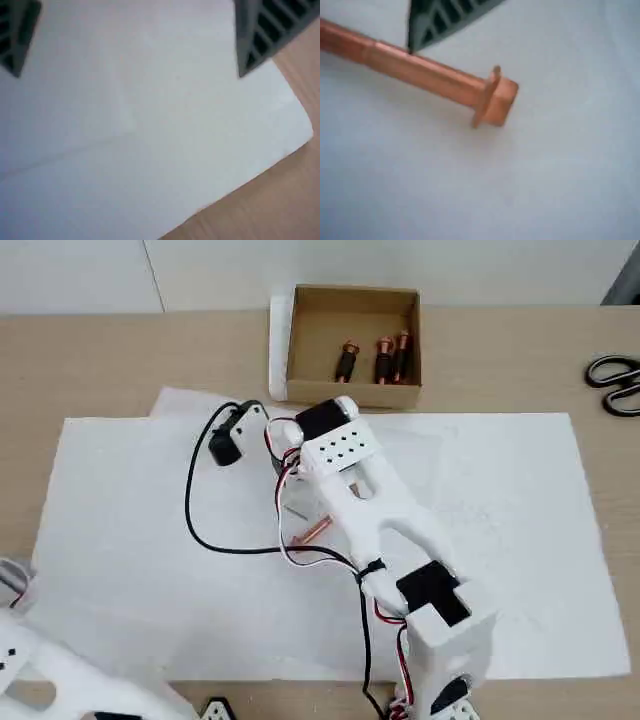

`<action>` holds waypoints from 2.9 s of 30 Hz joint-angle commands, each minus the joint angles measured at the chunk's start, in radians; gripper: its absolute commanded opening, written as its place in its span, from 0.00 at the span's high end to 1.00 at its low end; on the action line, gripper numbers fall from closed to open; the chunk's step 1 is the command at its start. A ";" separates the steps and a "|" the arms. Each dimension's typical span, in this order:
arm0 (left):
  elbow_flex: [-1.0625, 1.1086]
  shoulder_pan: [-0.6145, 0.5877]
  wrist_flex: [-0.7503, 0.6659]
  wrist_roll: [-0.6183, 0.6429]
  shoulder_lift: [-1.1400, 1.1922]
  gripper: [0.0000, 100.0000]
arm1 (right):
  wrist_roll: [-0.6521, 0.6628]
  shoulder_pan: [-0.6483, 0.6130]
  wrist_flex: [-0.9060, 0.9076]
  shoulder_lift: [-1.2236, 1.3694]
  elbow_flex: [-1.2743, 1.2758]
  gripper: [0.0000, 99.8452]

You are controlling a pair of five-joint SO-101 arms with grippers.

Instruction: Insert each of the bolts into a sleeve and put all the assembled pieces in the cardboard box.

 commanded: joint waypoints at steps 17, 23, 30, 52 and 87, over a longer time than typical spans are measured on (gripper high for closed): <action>0.077 -0.046 -0.087 -0.002 -0.015 0.74 | 0.015 0.025 -0.179 0.137 -0.124 0.77; 0.077 -0.044 -0.087 -0.002 -0.015 0.74 | 0.015 0.054 -0.182 0.183 -0.129 0.77; 0.077 -0.044 -0.087 -0.002 -0.015 0.74 | 0.015 0.074 -0.186 0.213 -0.129 0.77; 0.079 -0.044 -0.081 -0.002 -0.015 0.74 | -0.028 0.070 -0.209 0.259 -0.129 0.87; 0.094 -0.043 -0.087 -0.002 -0.015 0.74 | -0.127 0.021 -0.202 0.320 -0.127 0.89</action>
